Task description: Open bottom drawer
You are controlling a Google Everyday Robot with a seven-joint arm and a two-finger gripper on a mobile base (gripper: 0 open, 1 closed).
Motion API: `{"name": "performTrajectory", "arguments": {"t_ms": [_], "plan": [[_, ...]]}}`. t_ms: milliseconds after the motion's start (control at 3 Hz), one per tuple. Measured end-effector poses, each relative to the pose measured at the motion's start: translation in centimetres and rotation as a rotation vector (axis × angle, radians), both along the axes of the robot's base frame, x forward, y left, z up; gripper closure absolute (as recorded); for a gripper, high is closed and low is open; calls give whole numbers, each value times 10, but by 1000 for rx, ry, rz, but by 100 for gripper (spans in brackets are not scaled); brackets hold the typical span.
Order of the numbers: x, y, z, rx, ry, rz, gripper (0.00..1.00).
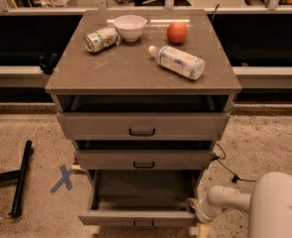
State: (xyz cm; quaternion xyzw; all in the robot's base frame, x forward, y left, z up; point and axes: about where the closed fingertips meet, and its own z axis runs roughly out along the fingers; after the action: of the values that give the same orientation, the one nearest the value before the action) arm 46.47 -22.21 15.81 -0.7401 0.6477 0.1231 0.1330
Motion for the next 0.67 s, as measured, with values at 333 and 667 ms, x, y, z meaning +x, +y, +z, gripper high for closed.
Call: {"name": "performTrajectory", "arguments": {"t_ms": [333, 667], "plan": [[-2, 0, -1, 3, 5, 0, 0], [-18, 6, -8, -5, 42, 29, 0]]}}
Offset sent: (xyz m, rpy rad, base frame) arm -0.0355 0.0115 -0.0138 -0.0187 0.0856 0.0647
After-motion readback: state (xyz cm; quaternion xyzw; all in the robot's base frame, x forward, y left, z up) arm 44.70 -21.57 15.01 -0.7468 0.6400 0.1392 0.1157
